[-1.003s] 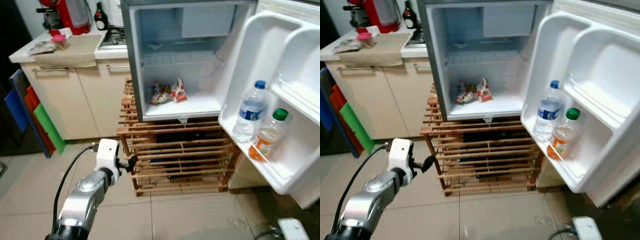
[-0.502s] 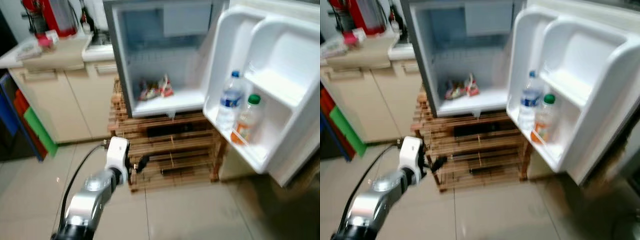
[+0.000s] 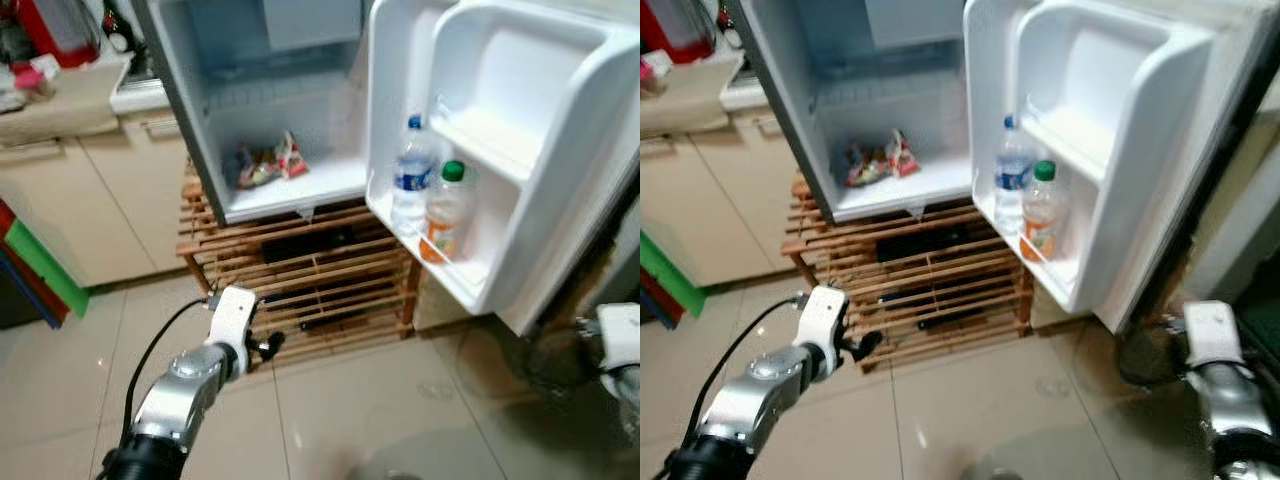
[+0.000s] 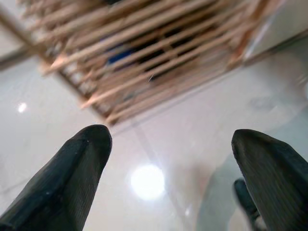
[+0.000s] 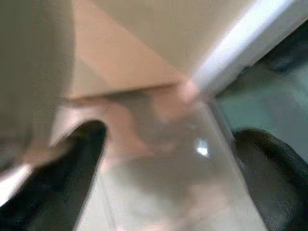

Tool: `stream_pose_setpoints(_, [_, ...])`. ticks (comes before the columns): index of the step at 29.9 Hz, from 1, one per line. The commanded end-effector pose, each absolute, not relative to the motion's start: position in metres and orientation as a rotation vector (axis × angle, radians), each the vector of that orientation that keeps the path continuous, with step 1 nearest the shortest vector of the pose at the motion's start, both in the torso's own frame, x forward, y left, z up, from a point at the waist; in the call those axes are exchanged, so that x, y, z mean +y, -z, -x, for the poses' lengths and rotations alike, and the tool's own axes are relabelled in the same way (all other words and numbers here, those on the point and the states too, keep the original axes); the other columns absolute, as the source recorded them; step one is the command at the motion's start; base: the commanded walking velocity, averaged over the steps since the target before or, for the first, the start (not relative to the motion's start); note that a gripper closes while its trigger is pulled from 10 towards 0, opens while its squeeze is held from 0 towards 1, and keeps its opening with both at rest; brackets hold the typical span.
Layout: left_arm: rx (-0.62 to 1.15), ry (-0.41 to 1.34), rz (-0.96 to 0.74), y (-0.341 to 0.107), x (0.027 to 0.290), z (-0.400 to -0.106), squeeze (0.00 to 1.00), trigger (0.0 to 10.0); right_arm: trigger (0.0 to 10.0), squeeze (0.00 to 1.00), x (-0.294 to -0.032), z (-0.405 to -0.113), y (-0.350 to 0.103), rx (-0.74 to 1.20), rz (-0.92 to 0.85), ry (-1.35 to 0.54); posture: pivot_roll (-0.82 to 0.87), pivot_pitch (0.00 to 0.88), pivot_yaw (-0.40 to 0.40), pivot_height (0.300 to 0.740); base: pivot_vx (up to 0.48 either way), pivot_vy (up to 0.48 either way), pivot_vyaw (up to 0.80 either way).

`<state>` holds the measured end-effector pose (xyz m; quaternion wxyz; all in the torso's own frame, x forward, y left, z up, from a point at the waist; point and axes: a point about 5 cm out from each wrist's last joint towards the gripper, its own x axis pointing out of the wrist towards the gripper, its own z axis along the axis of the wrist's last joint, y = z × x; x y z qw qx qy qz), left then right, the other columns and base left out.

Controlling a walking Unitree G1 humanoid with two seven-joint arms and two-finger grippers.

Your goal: Restocking fridge

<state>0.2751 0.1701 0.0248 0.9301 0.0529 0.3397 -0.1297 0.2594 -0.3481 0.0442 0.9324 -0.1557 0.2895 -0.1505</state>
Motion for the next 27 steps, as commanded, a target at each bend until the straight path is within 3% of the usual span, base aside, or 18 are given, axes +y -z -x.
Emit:
stream_pose_setpoints(1, [0.72,0.249,-0.145,-0.022,0.176,-0.274,0.0,10.0,10.0,0.0,-0.327,-0.283,-0.061,0.49,0.278,0.2,-0.21,0.0,0.071,0.74,0.0,0.0,0.0])
stream_pose_setpoints(3, [0.726,0.245,-0.157,-0.021,0.178,-0.274,0.0,10.0,10.0,0.0,-0.316,-0.288,-0.064,0.464,0.258,0.137,-0.21,0.0,0.072,0.74,0.0,0.0,0.0])
stream_pose_setpoints(9, [0.781,0.216,-0.199,-0.009,0.191,-0.268,0.0,10.0,10.0,0.0,-0.231,-0.312,-0.103,0.26,0.202,-0.282,-0.19,0.0,0.062,0.74,0.0,0.0,0.0])
stream_pose_setpoints(12, [0.821,0.203,-0.206,-0.002,0.198,-0.262,0.0,10.0,10.0,0.0,-0.182,-0.301,-0.123,0.189,0.164,-0.579,-0.18,0.0,0.059,0.74,0.0,0.0,0.0])
stream_pose_setpoints(13, [0.821,0.203,-0.206,-0.002,0.198,-0.262,0.0,10.0,10.0,0.0,-0.182,-0.301,-0.123,0.189,0.164,-0.579,-0.18,0.0,0.059,0.74,0.0,0.0,0.0])
stream_pose_setpoints(14, [0.85,0.201,-0.195,0.002,0.201,-0.257,0.0,10.0,10.0,0.0,-0.155,-0.286,-0.132,0.183,0.128,-0.777,-0.17,0.0,0.055,0.74,0.0,0.0,0.0])
stream_pose_setpoints(17, [0.883,0.209,-0.175,0.007,0.203,-0.25,0.0,10.0,10.0,0.0,-0.143,-0.274,-0.134,0.206,0.106,-0.887,-0.17,0.0,0.054,0.74,0.0,0.0,0.0])
stream_pose_setpoints(20, [0.919,0.217,-0.146,0.015,0.203,-0.242,0.0,10.0,10.0,0.0,-0.163,-0.29,-0.12,0.24,0.157,-0.722,-0.16,0.0,0.05,0.74,0.0,0.0,0.0])
stream_pose_setpoints(23, [0.922,0.217,-0.149,0.017,0.201,-0.24,0.0,10.0,10.0,0.0,-0.19,-0.31,-0.114,0.232,0.191,-0.43,-0.16,0.0,0.053,0.74,0.0,0.0,0.0])
stream_pose_setpoints(24, [0.922,0.217,-0.149,0.017,0.201,-0.24,0.0,10.0,10.0,0.0,-0.19,-0.31,-0.114,0.232,0.191,-0.43,-0.16,0.0,0.053,0.74,0.0,0.0,0.0])
stream_pose_setpoints(25, [0.869,0.223,-0.169,0.013,0.199,-0.244,0.0,10.0,10.0,0.0,-0.203,-0.314,-0.113,0.234,0.147,-0.275,-0.15,0.0,0.054,0.74,0.0,0.0,0.0])
stream_pose_setpoints(26, [0.869,0.223,-0.169,0.013,0.199,-0.244,0.0,10.0,10.0,0.0,-0.203,-0.314,-0.113,0.234,0.147,-0.275,-0.15,0.0,0.054,0.74,0.0,0.0,0.0])
stream_pose_setpoints(27, [0.754,0.194,-0.166,0.0,0.196,-0.256,0.0,10.0,10.0,0.0,-0.206,-0.313,-0.111,0.231,0.124,-0.199,-0.15,0.0,0.054,0.74,0.0,0.0,0.0])
